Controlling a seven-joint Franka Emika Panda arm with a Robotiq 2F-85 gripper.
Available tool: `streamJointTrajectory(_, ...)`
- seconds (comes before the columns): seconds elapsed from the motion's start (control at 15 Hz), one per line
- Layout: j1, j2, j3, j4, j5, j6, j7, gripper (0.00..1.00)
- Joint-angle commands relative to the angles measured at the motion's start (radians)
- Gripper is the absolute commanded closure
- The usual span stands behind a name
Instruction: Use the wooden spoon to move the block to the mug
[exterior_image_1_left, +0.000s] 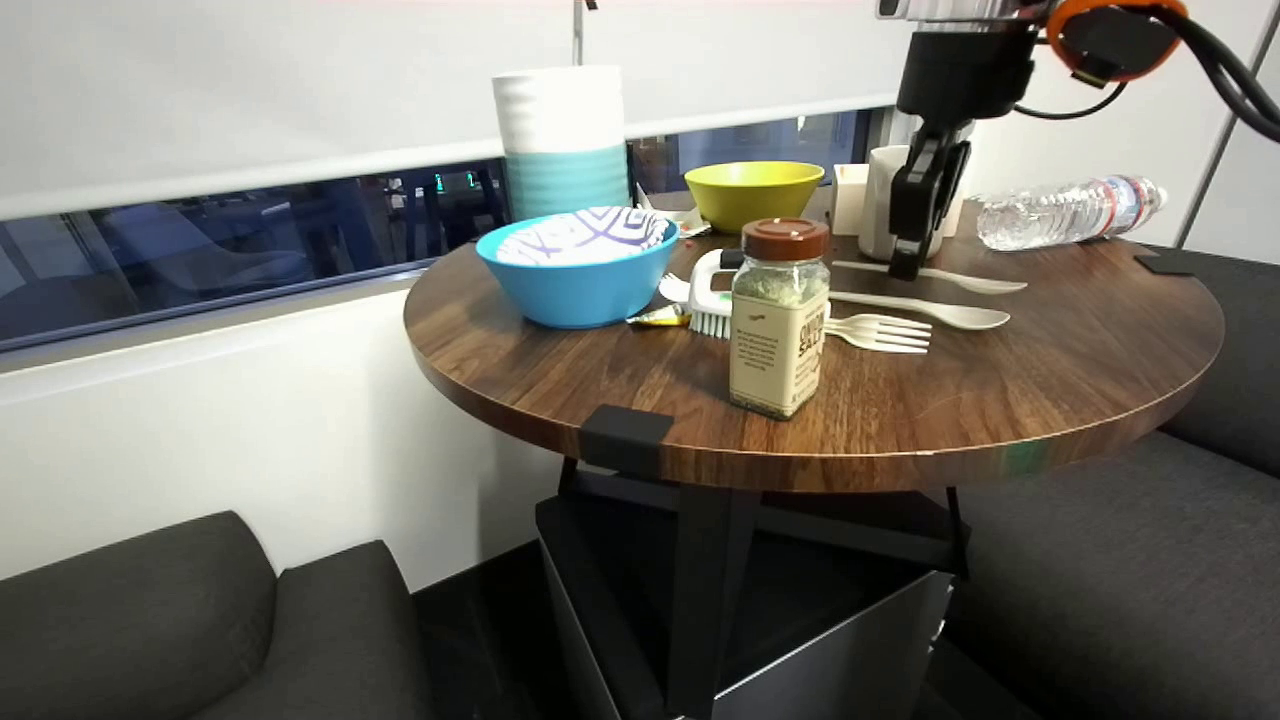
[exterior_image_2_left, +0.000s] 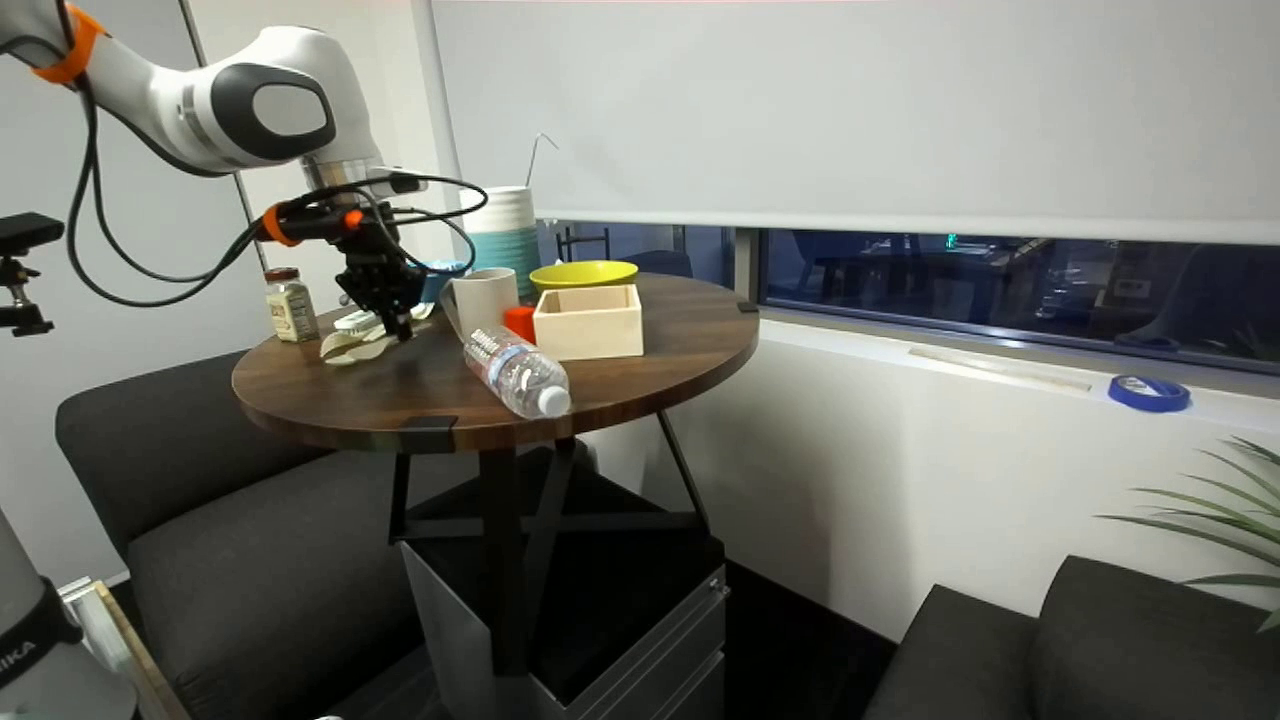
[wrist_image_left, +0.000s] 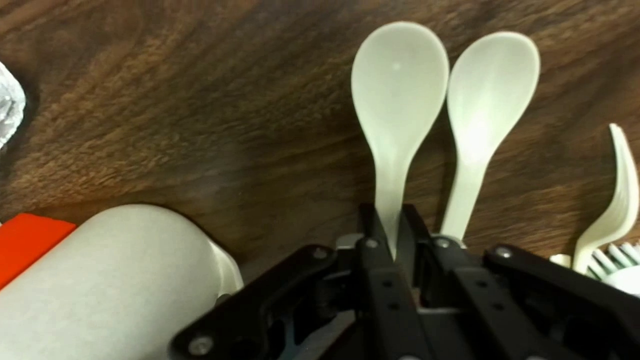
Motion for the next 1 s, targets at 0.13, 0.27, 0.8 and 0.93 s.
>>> streamJointTrajectory(0.13, -0.016, 0.04, 0.023, 0.004, -0.047, 0.04, 0.056, 0.97)
streamJointTrajectory(0.27, -0.017, 0.045, 0.023, 0.003, -0.055, 0.046, 0.064, 0.97)
streamJointTrajectory(0.8, -0.009, 0.0, 0.012, 0.014, -0.039, 0.023, 0.046, 0.34)
streamJointTrajectory(0.93, 0.001, -0.037, 0.007, 0.027, -0.025, -0.011, 0.018, 0.19)
